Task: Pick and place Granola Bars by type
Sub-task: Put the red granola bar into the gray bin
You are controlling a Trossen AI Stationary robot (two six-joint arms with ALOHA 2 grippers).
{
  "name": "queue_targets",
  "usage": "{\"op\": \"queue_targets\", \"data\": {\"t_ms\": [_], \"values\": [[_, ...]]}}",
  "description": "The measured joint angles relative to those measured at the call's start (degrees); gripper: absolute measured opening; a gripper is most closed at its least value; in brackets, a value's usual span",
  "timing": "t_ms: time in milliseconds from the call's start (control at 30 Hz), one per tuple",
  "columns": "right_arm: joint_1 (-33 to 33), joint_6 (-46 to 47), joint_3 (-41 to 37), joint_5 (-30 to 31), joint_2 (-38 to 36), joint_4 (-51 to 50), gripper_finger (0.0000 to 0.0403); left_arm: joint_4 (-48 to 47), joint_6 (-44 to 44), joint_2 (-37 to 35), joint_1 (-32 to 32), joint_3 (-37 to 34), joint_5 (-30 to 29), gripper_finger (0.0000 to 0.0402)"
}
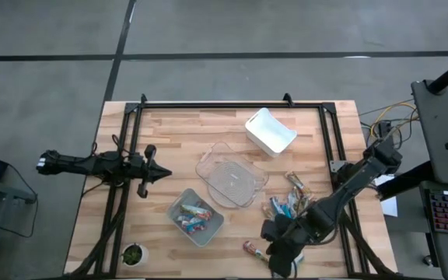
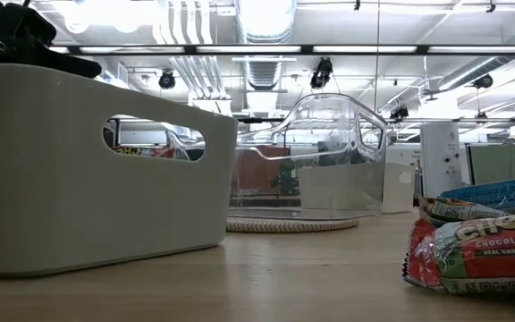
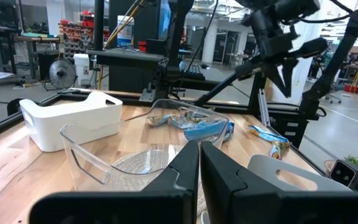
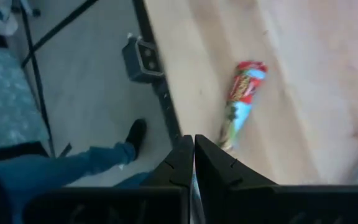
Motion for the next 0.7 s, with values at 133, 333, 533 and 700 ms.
{"op": "queue_targets", "data": {"t_ms": [133, 333, 533, 700], "values": [[0.0, -1.2, 2.8, -1.4, 3.5, -0.2, 0.0009, 0.0, 0.0, 0.3, 0.0, 0.0, 0.0, 0.0], [0.1, -2.0, 7.1, -2.4, 7.2, -0.3, 0.0009, 0.0, 0.0, 0.5, 0.0, 0.0, 0.0, 0.0], [0.2, -2.4, 9.4, -3.4, 10.0, -1.5, 0.0009, 0.0, 0.0, 0.5, 0.0, 0.0, 0.0, 0.0], [0.2, -0.2, 9.7, -4.0, 12.1, -3.5, 0.0009, 0.0, 0.0, 0.5, 0.0, 0.0, 0.0, 0.0]]}}
